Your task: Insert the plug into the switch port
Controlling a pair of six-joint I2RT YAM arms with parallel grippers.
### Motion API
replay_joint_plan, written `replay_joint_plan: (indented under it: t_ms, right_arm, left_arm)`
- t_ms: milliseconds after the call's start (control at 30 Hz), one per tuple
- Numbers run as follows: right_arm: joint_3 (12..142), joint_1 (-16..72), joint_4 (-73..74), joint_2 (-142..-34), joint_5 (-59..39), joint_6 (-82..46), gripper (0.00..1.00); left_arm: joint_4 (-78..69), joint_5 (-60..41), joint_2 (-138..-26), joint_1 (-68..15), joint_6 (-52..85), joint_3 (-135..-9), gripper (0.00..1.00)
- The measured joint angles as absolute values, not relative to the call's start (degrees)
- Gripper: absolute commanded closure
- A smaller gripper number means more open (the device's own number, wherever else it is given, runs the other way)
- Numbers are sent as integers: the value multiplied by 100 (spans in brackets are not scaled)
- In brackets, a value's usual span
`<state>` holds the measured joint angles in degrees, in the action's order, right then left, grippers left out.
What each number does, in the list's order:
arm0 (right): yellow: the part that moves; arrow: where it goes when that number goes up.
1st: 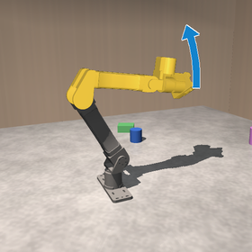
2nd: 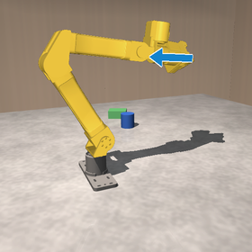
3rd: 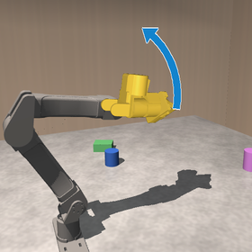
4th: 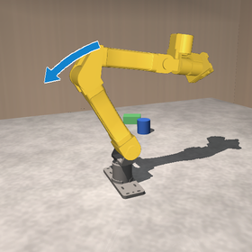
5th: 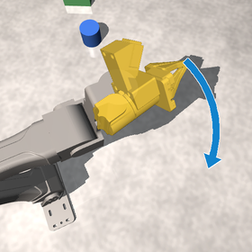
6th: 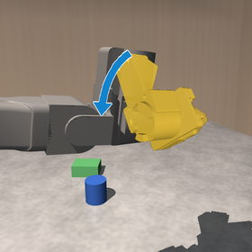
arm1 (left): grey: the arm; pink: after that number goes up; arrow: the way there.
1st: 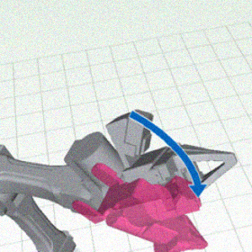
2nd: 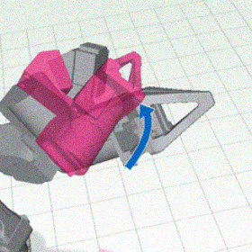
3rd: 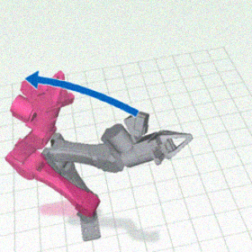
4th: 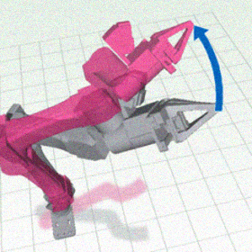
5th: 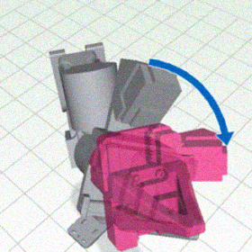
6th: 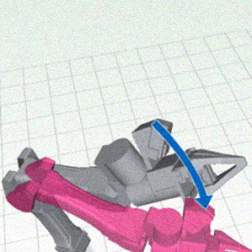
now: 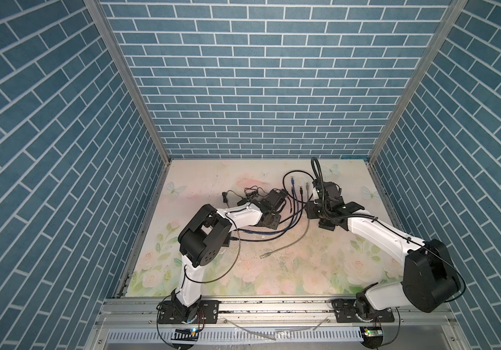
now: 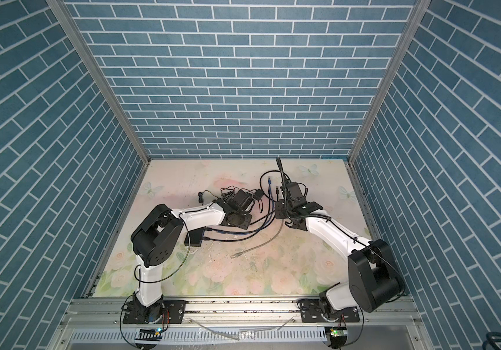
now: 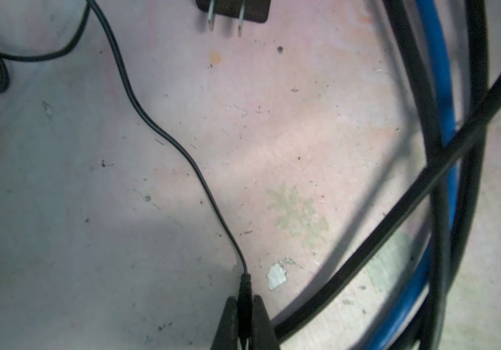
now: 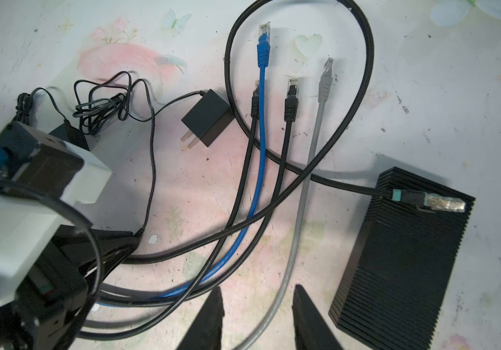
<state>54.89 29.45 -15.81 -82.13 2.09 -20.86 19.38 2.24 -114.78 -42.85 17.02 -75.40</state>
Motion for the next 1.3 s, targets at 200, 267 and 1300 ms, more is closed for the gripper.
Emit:
replay_joint_plan:
  t_ms: [200, 267, 1300]
  right_arm:
    - [5489, 2917, -1273, -8219, 36, -2220, 61]
    - [5489, 2895, -1175, -8226, -30, -2274, 61]
    - [5953, 2816, -679, -9030, -1944, -3170, 72]
  left_arm:
    - [1597, 143, -11384, -4274, 1667, -7526, 98]
    - [1347, 67, -11216, -4274, 1667, -7411, 98]
    - [-3238, -1144, -9963, -4366, 1894, -5026, 91]
